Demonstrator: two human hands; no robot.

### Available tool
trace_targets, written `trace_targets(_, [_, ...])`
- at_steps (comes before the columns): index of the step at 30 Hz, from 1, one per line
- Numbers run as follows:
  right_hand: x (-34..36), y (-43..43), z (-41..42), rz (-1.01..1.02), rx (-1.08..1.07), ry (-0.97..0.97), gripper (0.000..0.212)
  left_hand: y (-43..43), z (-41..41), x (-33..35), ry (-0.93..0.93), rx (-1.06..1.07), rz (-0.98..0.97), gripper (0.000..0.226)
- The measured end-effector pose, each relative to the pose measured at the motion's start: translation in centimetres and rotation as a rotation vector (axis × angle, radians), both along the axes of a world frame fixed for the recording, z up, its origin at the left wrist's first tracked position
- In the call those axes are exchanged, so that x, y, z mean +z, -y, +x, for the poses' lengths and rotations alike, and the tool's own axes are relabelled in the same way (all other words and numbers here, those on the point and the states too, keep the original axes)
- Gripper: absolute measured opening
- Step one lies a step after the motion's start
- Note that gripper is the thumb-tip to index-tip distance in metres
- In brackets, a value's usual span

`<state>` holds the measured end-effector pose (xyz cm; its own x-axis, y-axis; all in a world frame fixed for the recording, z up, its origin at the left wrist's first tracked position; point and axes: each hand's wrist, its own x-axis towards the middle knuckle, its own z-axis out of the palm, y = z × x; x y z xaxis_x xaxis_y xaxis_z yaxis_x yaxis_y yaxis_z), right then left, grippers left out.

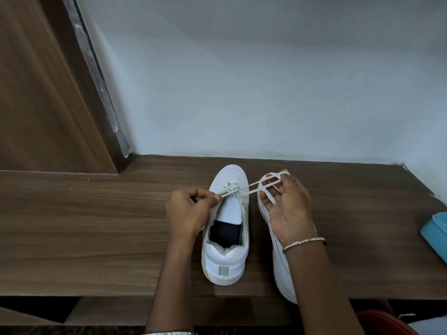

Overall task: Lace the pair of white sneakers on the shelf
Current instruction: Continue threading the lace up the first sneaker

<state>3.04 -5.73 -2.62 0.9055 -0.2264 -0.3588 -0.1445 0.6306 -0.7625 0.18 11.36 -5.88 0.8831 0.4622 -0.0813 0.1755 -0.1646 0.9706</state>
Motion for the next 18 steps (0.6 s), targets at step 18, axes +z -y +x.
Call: trace_targets(18, [-1.4,-2.4,-1.5,-1.571,0.360,0.535,0.018,-0.9,-0.3,0.1,-0.049,-0.096,-0.250,0.005])
